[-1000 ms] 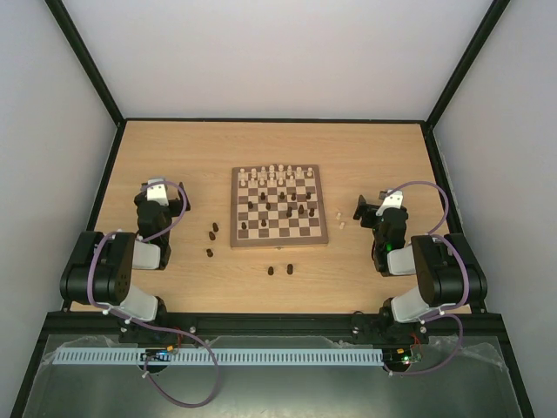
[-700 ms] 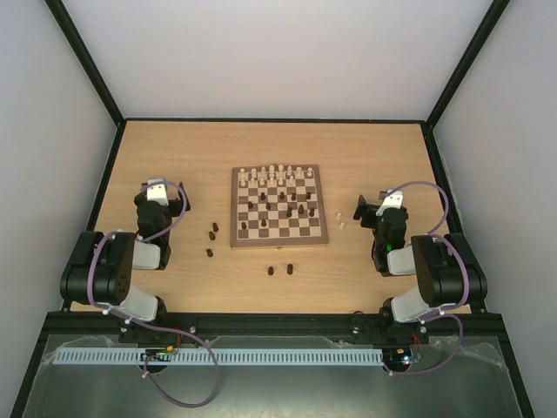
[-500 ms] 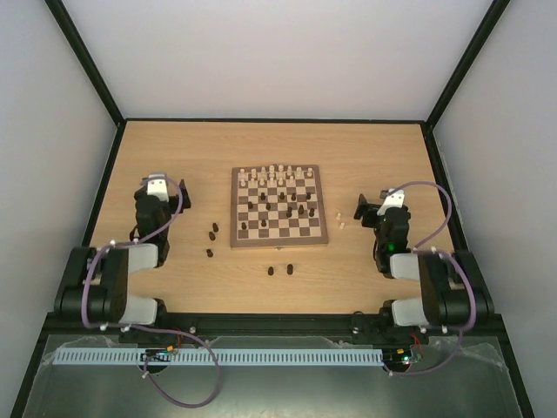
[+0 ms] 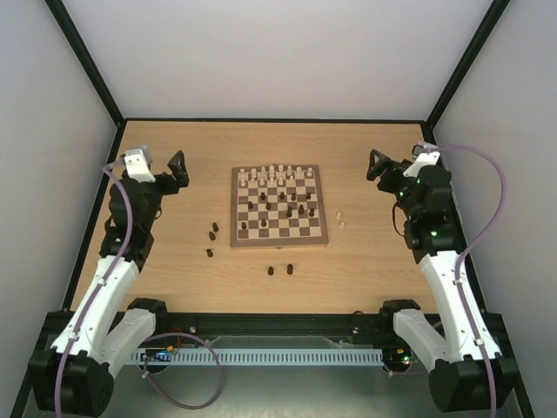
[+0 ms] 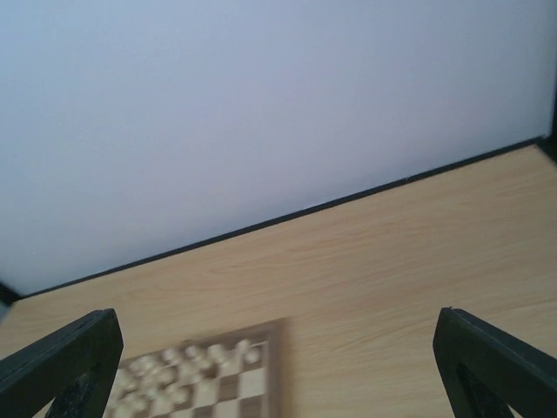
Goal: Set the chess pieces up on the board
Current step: Pick up the chess piece at the center of the board.
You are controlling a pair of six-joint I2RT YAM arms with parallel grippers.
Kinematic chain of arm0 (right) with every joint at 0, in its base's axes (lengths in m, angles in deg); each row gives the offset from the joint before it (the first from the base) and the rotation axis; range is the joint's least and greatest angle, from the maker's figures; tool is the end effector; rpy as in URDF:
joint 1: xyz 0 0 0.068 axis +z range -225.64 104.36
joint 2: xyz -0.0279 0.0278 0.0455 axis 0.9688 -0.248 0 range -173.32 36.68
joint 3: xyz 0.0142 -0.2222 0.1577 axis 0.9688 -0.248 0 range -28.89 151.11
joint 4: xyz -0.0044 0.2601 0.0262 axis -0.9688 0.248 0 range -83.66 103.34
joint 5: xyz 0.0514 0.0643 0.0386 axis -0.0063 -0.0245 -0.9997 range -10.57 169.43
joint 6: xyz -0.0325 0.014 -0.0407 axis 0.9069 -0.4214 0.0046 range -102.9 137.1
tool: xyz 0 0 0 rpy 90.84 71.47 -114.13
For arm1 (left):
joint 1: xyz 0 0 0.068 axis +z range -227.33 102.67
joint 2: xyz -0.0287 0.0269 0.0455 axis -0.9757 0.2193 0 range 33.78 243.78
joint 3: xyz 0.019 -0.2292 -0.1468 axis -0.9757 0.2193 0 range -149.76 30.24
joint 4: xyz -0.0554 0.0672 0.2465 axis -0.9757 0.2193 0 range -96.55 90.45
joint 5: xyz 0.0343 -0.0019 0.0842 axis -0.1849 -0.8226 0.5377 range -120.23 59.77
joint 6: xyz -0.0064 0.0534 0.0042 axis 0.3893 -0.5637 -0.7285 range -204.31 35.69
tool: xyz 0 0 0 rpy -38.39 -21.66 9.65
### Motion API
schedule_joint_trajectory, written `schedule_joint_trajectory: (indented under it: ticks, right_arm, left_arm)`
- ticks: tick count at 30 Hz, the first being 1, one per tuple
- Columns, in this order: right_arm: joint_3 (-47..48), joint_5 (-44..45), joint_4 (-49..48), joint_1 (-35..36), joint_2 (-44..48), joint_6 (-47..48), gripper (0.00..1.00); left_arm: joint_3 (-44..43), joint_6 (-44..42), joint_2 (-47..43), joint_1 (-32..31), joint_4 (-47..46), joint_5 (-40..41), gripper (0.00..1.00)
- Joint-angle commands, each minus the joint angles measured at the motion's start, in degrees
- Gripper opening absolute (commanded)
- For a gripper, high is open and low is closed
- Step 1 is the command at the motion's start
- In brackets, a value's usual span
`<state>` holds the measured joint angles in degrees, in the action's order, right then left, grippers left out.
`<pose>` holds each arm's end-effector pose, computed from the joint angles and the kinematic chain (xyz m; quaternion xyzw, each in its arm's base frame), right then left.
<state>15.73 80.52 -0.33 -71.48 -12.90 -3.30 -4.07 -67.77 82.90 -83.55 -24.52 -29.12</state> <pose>0.2072 0.0144 0.3563 0.1052 0.6885 0.1462 0.7025 0.2077 -0.0219 0.3145 -0.0689 0.6839 -0.1368 0.7133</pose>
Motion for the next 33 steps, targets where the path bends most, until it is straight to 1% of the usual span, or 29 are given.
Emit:
schedule_joint_trajectory:
  ticks: [1, 3, 5, 8, 10, 11, 13, 15, 16, 19, 22, 24, 28, 29, 31, 33]
  right_arm:
    - [7.17, -8.96, 21.59, 0.34, 0.38, -10.15, 0.99]
    - [6.08, -9.22, 22.5, 0.3, 1.9, -14.99, 0.99]
    - [5.11, -12.69, 21.24, 0.32, 2.5, -17.33, 0.99]
    - [6.61, -19.38, 21.16, 0.4, -1.19, -18.36, 0.99]
    - [7.09, -20.5, 20.9, 0.45, -4.08, -18.5, 0.99]
    - [7.16, -19.94, 20.7, 0.58, -5.65, -18.6, 0.99]
    - [7.71, -17.58, 20.59, 1.81, -7.92, -18.38, 0.99]
    - [9.91, -14.78, 22.08, 4.97, -11.27, -17.2, 0.99]
    - [11.7, -13.43, 23.81, 6.78, -13.53, -16.33, 0.99]
    - [18.14, -5.75, 30.03, 11.76, -20.03, -11.91, 0.99]
    - [22.8, -1.13, 34.22, 13.3, -24.0, -8.84, 0.99]
    - [23.97, 2.36, 35.8, 13.42, -25.11, -7.05, 0.99]
    - [24.16, 7.79, 36.87, 13.42, -27.36, -4.59, 0.99]
    - [24.12, 8.2, 37.13, 13.44, -28.11, -4.67, 0.99]
    - [22.89, 8.66, 36.97, 13.42, -28.85, -5.55, 0.99]
    - [20.18, 6.77, 34.11, 13.41, -28.62, -5.33, 0.99]
  left_arm:
    - [-8.19, 6.17, -1.83, -0.11, 19.11, -1.43, 1.0]
    - [-10.43, 6.05, -2.19, -0.07, 23.08, -3.79, 1.0]
    - [-11.88, 7.95, -3.51, -0.02, 25.92, -5.64, 1.0]
    - [-11.24, 10.82, -5.3, -0.02, 27.76, -11.32, 0.99]
    - [-10.38, 11.05, -5.44, -0.02, 27.86, -15.57, 1.0]
    - [-9.87, 11.38, -5.49, -0.02, 27.27, -17.45, 1.0]
    - [-8.65, 13.79, -5.17, -0.02, 26.42, -17.55, 1.0]
    - [-7.45, 16.66, -3.89, 0.13, 24.97, -18.0, 1.0]
    - [-7.18, 17.4, -2.74, 0.15, 24.07, -19.54, 1.0]
    - [-6.16, 19.04, 2.3, 0.15, 19.18, -27.24, 1.0]
    - [-6.03, 20.6, 8.22, 0.16, 16.12, -31.15, 1.0]
    - [-6.42, 20.56, 10.78, -0.38, 15.19, -31.43, 1.0]
    - [-13.27, 16.94, 11.13, -5.62, 21.49, -23.91, 0.99]
    - [-14.94, 16.51, 11.66, -6.68, 23.04, -23.19, 1.0]
    - [-17.52, 16.23, 13.59, -7.36, 25.0, -24.39, 1.0]
    - [-20.38, 16.26, 15.81, -7.46, 28.9, -24.29, 1.0]
